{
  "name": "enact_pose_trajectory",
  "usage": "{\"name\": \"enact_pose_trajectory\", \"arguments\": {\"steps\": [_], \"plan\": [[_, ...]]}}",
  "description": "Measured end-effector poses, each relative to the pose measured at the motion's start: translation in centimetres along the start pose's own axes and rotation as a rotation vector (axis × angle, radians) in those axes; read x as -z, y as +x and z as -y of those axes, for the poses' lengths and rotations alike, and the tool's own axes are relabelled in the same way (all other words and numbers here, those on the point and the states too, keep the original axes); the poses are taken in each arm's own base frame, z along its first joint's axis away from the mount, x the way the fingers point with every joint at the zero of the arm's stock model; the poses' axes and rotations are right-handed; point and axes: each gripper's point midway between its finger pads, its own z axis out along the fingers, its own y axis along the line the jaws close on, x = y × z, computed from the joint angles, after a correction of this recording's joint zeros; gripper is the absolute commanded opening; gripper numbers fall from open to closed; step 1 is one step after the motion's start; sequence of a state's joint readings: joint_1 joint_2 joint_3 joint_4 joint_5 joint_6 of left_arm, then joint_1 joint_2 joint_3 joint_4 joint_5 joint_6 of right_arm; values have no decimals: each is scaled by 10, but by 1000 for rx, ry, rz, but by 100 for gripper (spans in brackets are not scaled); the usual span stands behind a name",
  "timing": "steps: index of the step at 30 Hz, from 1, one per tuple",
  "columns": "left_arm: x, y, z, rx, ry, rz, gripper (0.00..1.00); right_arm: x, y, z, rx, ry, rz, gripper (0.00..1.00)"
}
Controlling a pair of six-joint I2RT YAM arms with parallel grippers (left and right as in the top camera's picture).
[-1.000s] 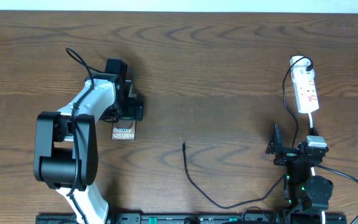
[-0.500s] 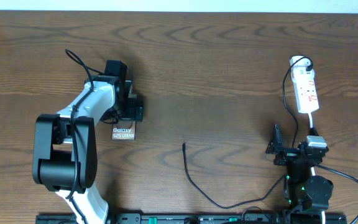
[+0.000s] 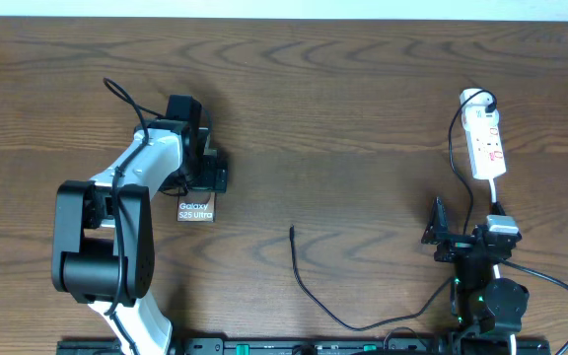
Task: Plug charger to phone and switch on socket
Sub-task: 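Close the left gripper on the phone's top end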
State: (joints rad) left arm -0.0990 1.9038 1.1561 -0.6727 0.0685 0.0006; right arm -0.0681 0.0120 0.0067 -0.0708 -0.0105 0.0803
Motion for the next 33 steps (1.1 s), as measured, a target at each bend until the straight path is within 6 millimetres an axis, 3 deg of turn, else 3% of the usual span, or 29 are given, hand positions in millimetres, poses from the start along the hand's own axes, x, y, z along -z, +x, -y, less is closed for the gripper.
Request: {"name": "enact_pose_trajectory", "arguments": {"steps": [11, 29, 33], "plan": [[0, 1, 0, 0, 0, -3, 87, 0, 0, 0, 0, 0, 0, 99], [0, 1, 0, 0, 0, -2, 79, 0, 0, 0, 0, 0, 0, 99], [0, 1, 0, -1, 0, -1, 71, 0, 0, 0, 0, 0, 0, 99]]}}
